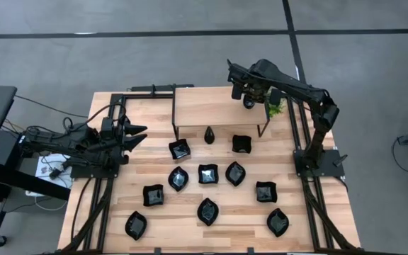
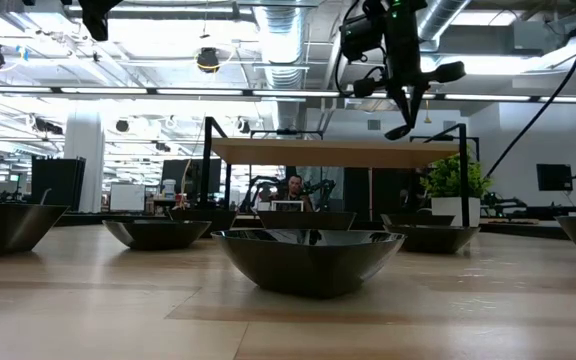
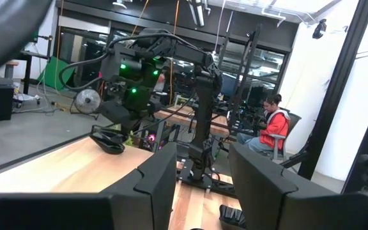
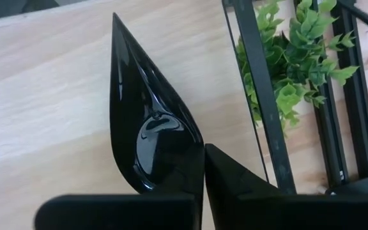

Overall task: Pick & Place Mini shaped plates
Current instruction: Stack the drop-shaped plate on top of the drop-shaped plates on the shelf

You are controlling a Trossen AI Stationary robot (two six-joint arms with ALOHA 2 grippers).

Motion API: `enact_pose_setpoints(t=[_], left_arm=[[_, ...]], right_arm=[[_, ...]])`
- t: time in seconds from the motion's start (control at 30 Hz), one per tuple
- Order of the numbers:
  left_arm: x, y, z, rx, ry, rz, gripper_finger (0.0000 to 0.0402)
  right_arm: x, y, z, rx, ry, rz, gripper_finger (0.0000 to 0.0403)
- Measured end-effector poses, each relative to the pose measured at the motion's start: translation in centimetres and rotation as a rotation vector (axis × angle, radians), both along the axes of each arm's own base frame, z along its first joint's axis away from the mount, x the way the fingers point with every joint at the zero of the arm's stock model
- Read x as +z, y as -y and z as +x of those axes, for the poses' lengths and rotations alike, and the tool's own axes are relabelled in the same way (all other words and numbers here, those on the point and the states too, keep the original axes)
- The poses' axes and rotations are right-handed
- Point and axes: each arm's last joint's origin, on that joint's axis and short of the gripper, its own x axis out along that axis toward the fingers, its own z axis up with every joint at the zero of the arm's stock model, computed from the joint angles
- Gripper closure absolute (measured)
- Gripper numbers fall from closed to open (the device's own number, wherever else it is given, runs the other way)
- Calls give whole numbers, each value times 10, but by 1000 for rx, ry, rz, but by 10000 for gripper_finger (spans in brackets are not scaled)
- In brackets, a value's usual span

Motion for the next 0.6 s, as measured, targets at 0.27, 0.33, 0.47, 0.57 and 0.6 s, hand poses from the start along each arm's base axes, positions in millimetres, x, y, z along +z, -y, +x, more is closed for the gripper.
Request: enact_pose_setpoints(t=[0.27,0.33,0.47,0.57,0.6], left_arm=[[0,0,0,0,0,0,257],[0,0,0,0,0,0,257],[0,0,0,0,0,0,257],[0,0,0,0,0,0,257],[0,0,0,-1,0,0,257]], right_arm=[[0,0,0,-1,2,-6,355],[0,0,1,-1,4,-7,348],[0,0,1,7,3,-6,344],[2,-1,1,47,-8,11,344],[4,-3,2,62,2,13,344]])
